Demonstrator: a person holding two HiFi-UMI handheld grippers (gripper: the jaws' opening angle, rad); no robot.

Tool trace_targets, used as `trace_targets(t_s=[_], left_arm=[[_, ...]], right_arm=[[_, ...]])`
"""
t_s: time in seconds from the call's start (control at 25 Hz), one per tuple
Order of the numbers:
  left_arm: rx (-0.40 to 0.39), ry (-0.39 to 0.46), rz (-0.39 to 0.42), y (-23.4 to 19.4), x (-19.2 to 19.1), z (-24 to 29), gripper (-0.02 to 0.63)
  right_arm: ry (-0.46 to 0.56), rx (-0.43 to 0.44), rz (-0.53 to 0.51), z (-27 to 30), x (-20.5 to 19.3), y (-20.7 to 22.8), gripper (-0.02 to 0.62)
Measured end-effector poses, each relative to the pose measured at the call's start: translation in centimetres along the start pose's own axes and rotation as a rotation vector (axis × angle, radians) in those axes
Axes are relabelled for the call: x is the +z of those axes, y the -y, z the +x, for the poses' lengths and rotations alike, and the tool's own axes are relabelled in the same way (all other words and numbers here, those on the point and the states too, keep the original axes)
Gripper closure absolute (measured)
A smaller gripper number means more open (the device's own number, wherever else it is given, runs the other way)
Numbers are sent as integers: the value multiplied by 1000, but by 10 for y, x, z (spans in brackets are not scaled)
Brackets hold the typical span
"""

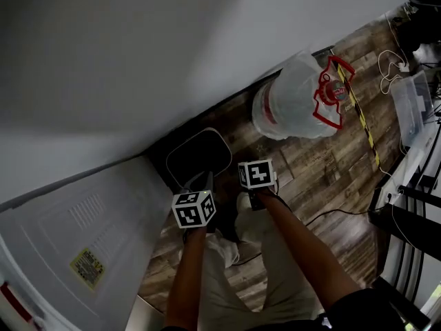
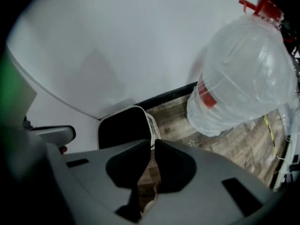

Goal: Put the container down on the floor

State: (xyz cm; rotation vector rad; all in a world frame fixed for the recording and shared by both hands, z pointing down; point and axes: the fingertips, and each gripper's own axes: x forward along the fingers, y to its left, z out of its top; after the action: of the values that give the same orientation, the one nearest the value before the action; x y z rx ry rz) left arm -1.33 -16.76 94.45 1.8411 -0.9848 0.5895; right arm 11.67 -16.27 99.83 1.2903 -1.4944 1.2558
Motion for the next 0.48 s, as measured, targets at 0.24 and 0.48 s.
trace_targets(t_s=[0.24,0.48], left_arm=[[-19,42,2,36,40,-45,589],[-9,25,-3,71,54,-90,589]], right_arm=[[36,31,17,-63,18,-11,560],[63,67,49,-127,32,-21,565]])
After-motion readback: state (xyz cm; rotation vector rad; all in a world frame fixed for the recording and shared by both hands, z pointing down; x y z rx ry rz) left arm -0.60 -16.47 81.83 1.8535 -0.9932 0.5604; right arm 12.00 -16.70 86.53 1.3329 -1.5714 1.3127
